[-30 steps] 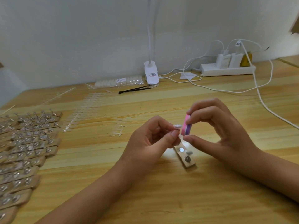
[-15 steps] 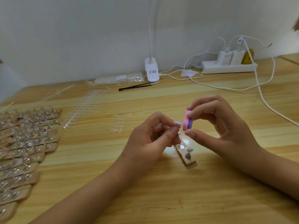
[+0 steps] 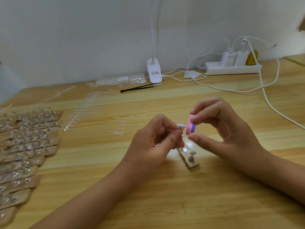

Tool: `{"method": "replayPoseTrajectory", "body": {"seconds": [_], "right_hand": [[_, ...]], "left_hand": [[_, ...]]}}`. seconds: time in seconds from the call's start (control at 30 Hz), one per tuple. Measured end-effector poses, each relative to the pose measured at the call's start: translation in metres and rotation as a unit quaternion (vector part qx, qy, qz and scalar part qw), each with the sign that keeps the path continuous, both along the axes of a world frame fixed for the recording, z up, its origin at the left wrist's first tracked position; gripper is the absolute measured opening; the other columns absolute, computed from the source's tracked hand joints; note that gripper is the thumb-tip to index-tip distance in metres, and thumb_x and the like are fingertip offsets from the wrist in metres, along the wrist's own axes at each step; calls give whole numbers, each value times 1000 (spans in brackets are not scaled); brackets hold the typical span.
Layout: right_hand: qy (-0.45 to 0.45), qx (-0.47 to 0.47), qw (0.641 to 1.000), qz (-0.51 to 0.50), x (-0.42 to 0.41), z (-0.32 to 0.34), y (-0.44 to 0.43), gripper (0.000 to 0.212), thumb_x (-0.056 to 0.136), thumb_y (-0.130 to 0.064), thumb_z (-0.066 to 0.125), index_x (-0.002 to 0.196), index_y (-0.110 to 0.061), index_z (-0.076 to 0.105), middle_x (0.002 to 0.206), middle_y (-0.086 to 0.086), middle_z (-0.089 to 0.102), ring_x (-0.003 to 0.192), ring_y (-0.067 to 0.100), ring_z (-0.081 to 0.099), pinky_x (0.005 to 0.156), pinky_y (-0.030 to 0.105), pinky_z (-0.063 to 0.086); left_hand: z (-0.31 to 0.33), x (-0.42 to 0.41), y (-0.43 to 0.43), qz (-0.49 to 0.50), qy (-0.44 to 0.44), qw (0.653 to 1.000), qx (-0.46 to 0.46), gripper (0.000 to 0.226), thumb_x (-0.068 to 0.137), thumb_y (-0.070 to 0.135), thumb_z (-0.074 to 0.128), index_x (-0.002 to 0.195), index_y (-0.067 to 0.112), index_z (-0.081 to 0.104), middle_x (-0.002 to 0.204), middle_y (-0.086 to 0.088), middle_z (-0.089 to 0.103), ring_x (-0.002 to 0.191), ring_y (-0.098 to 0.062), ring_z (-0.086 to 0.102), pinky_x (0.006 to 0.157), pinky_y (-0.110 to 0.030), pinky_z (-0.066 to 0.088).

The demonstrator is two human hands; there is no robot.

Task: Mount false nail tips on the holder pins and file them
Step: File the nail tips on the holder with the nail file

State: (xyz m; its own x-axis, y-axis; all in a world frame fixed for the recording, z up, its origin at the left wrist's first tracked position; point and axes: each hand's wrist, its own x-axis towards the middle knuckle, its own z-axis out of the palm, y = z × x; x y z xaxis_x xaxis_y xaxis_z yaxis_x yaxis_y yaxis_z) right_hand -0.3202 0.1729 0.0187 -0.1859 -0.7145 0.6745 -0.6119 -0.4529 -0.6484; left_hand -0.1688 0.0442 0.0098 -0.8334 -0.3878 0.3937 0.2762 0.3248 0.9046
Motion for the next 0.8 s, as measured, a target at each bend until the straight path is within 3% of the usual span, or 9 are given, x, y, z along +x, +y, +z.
{"method": "replayPoseTrajectory", "body": {"seconds": [0.37, 0.47, 0.53, 0.63, 0.7, 0.8], "right_hand": [[27, 19, 999, -2, -2, 0, -2, 25, 84, -22, 72, 103, -9, 61, 109, 9, 55, 102, 22, 62, 91, 25, 51], [29, 118, 990, -78, -20, 0, -4, 21, 82, -22, 73, 100, -15, 64, 105, 2, 57, 99, 17, 61, 90, 30, 53], [87, 212, 964, -137, -34, -2, -4, 16, 82, -23, 70, 97, -23, 65, 103, -5, 56, 102, 13, 56, 93, 34, 49], [162, 304, 926, -151, -42, -5, -2, 17, 85, -23, 69, 96, -33, 63, 109, -10, 52, 114, 14, 45, 98, 15, 33], [155, 290, 932, -150, -37, -3, 0, 20, 86, -29, 68, 103, -37, 63, 117, -13, 50, 120, 11, 41, 97, 5, 26], [120, 131, 977, -118, -21, 6, 1, 28, 89, -35, 69, 114, -23, 66, 116, -9, 58, 115, 13, 54, 98, 19, 40]], "left_hand": [[1, 1, -1, 5, 5, 1000, -4, 6, 90, 29, 60, 86, 34, 59, 77, 5, 70, 74, -9, 67, 72, -20, 51], [2, 1, 0, 12, 13, 1000, 0, 6, 87, 31, 62, 86, 36, 62, 76, 5, 70, 75, -10, 68, 73, -21, 52], [2, 0, 0, 19, 13, 1000, -2, 4, 86, 32, 64, 86, 36, 64, 79, 3, 72, 76, -12, 70, 75, -25, 54], [3, 0, -1, 28, 12, 1000, 0, 3, 85, 32, 65, 86, 33, 66, 80, 3, 72, 77, -13, 70, 77, -30, 57], [3, 1, -2, 34, 5, 999, -1, 6, 84, 32, 66, 88, 27, 66, 80, 3, 72, 78, -13, 70, 79, -35, 58], [3, 2, -3, 37, -11, 999, -2, 9, 85, 33, 67, 88, 25, 67, 80, 4, 72, 80, -14, 70, 80, -38, 58]]}}
